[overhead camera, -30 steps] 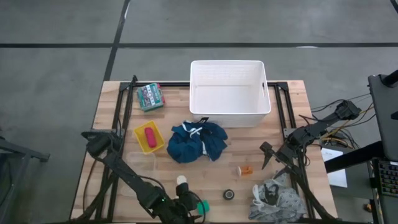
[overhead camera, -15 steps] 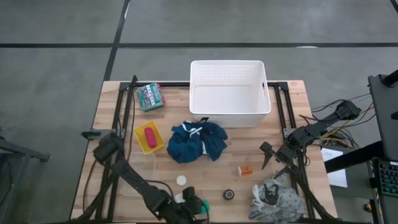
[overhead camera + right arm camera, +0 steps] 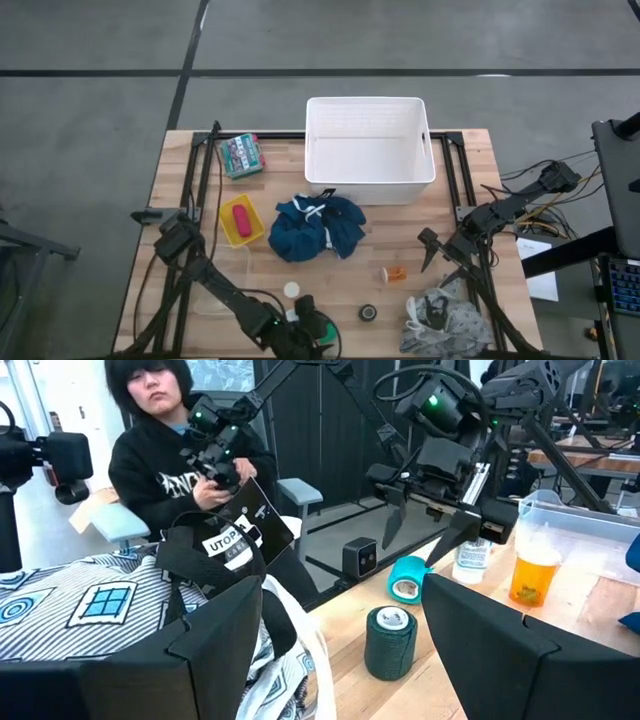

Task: Pick & place medical supplies in basket/bin
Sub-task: Put the blue bandage into the yellow bin

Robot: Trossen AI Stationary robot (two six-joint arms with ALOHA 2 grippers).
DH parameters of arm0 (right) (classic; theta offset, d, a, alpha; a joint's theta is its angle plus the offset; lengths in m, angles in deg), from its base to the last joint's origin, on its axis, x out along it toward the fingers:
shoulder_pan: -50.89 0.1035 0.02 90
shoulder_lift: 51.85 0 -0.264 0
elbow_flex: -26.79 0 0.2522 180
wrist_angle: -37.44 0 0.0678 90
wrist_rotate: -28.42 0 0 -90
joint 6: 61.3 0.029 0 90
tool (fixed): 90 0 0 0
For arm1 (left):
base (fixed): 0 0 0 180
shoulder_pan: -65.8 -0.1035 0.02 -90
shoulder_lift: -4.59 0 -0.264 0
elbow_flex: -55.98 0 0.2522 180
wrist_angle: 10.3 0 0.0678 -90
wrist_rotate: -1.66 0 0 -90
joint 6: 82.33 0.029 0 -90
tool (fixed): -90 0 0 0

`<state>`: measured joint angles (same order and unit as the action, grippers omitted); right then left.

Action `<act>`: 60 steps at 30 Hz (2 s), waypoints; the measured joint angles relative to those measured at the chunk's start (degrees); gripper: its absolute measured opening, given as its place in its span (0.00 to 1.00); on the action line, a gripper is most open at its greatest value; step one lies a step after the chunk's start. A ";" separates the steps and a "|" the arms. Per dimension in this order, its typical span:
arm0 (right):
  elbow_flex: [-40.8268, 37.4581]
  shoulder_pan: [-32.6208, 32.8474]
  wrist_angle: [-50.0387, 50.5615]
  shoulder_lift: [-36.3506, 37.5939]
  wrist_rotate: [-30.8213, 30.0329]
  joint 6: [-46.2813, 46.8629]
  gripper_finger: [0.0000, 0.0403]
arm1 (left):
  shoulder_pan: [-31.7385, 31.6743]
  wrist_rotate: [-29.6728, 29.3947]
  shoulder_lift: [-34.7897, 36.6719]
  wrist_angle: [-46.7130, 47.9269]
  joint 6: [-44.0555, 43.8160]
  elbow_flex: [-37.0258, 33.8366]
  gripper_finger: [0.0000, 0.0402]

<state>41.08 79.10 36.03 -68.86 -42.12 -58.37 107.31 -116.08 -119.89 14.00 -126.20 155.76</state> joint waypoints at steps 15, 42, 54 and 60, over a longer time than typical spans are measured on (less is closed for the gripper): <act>0.00 0.02 0.00 0.01 0.00 -0.01 0.67 | -2.33 3.46 -0.10 3.84 1.57 -0.09 0.69; 0.00 0.00 0.00 -0.03 0.00 0.01 0.67 | -4.39 8.97 0.76 11.89 -1.10 0.15 0.68; 0.00 0.00 -0.01 -0.03 -0.01 -0.01 0.67 | -5.75 9.34 1.78 14.19 0.02 -0.04 0.69; 0.00 0.00 -0.01 -0.03 -0.01 0.01 0.67 | -5.02 9.70 1.76 13.70 -3.99 -0.11 0.68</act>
<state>41.08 79.10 36.02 -68.89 -42.12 -58.36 102.29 -106.38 -118.13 27.70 -130.19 155.65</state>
